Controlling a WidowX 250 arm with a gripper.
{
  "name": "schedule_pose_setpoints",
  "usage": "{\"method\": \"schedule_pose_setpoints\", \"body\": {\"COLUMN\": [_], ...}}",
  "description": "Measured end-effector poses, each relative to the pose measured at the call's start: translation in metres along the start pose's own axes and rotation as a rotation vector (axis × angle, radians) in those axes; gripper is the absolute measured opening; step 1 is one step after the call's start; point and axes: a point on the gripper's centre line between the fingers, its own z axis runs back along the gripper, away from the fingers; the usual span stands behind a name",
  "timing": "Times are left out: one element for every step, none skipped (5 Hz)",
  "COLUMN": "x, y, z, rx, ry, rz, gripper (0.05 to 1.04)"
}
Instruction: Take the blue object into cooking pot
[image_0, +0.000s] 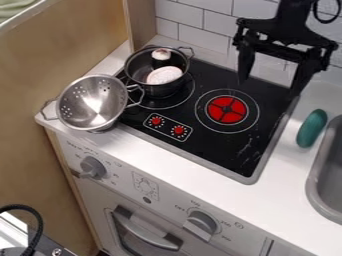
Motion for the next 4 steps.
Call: {"method": "schedule_pose_setpoints", "body": {"x": [0.0,0.0,0.001,-0.003], "y": [0.0,0.0,-0.001,-0.026], "z": [0.0,0.0,-0.001,-0.029], "rx": [-0.002,0.0,-0.005,-0.078], "ry": [-0.001,0.0,-0.006,-0.115], "rz": [0.001,0.0,0.006,0.039], "gripper": [0.999,0.999,0.999,0.999]}}
